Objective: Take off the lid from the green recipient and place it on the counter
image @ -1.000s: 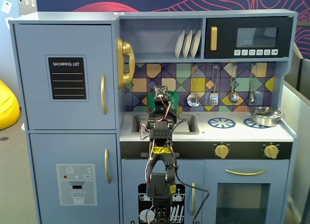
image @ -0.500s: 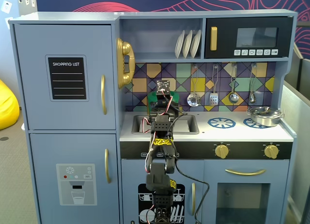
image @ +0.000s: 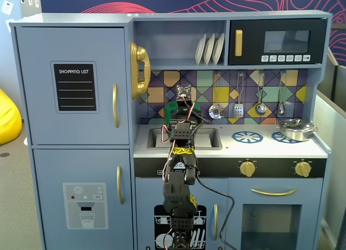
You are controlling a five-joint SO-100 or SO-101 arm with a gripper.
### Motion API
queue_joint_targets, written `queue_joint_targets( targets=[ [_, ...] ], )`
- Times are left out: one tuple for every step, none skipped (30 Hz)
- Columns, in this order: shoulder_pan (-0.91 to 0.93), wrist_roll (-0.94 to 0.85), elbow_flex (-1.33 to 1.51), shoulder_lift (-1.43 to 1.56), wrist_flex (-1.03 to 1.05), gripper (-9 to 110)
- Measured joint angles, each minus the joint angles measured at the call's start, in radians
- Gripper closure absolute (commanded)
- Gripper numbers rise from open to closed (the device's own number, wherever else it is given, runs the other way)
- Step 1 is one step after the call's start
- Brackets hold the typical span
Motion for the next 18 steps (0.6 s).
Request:
queue_joint_targets(
  targets=[
    [0.0, 0.0, -0.009, -0.012, 0.0, 74],
    [0.0, 0.0, -0.018, -0.021, 0.0, 74],
    [0.0, 0.0, -0.025, -0.031, 0.0, 74],
    [-0.003, 0.0, -0.029, -0.04, 0.0, 74],
    [-0.009, -0.002, -0.035, -0.048, -0.003, 74],
    [-0.015, -0.005, -0.04, -0.057, -0.006, 74],
    [-0.023, -0.006, -0.048, -0.066, -0.008, 75],
    [-0.028, -0.008, -0.057, -0.077, -0.009, 75],
    [-0.031, -0.008, -0.063, -0.086, -0.009, 75],
    [-0.032, -0.008, -0.069, -0.095, -0.009, 75],
    [-0.032, -0.006, -0.074, -0.103, -0.009, 76],
    [-0.029, -0.006, -0.078, -0.11, -0.009, 77],
    [-0.028, -0.006, -0.081, -0.117, -0.009, 78],
    [-0.025, -0.006, -0.086, -0.121, -0.009, 80],
    [-0.023, -0.006, -0.091, -0.126, -0.009, 82],
    [-0.023, -0.006, -0.094, -0.129, -0.009, 84],
    [-0.026, -0.006, -0.097, -0.129, -0.009, 89],
    [-0.031, -0.006, -0.098, -0.129, -0.009, 92]
  ],
)
